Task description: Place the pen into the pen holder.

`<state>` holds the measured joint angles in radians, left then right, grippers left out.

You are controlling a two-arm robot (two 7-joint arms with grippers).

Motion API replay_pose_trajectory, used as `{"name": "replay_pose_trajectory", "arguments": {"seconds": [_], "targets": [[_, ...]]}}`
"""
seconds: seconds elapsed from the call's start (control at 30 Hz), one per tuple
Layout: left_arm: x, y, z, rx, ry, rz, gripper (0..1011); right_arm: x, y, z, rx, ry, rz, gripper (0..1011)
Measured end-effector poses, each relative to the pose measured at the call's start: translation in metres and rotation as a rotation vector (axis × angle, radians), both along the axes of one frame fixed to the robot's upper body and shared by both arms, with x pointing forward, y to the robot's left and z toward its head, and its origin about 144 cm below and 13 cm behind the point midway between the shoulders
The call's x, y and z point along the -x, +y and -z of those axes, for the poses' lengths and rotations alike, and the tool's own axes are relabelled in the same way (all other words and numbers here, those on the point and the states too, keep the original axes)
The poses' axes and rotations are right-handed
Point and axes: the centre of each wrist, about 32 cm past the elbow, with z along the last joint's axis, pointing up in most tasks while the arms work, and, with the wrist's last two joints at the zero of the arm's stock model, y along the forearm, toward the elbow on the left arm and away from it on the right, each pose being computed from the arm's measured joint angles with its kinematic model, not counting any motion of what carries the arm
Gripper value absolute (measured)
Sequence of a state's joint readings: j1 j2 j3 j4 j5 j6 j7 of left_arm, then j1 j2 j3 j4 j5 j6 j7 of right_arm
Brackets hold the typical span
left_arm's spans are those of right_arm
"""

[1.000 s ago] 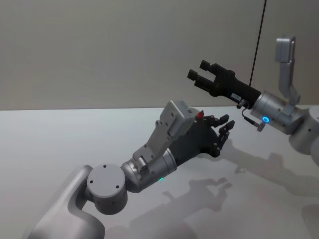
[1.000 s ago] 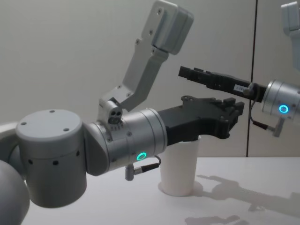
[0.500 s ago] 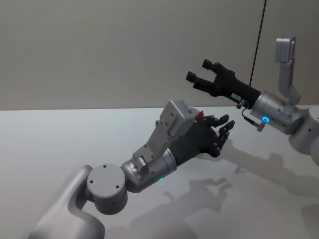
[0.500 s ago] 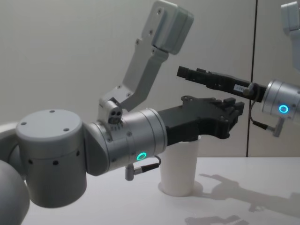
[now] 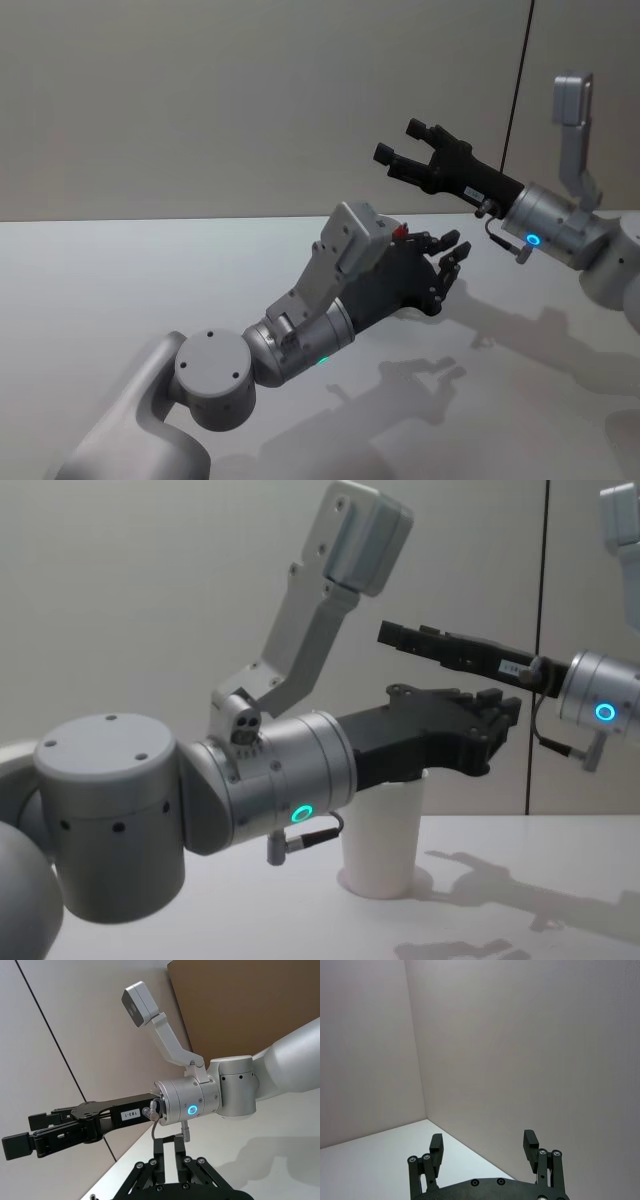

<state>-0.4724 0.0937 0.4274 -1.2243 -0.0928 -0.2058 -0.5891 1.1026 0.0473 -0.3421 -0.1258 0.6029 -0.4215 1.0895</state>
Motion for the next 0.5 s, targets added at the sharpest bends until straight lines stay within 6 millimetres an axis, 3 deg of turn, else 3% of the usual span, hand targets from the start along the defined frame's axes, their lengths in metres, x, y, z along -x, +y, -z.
{"name": "replay_pose_trajectory", "arguments": {"seconds": [0.5], "targets": [[0.0030, 0.0042, 0.0002, 0.003, 0.002, -0.028, 132, 0.0015, 0.0003, 0.0026, 0.000, 0.003, 0.010, 1001]]}}
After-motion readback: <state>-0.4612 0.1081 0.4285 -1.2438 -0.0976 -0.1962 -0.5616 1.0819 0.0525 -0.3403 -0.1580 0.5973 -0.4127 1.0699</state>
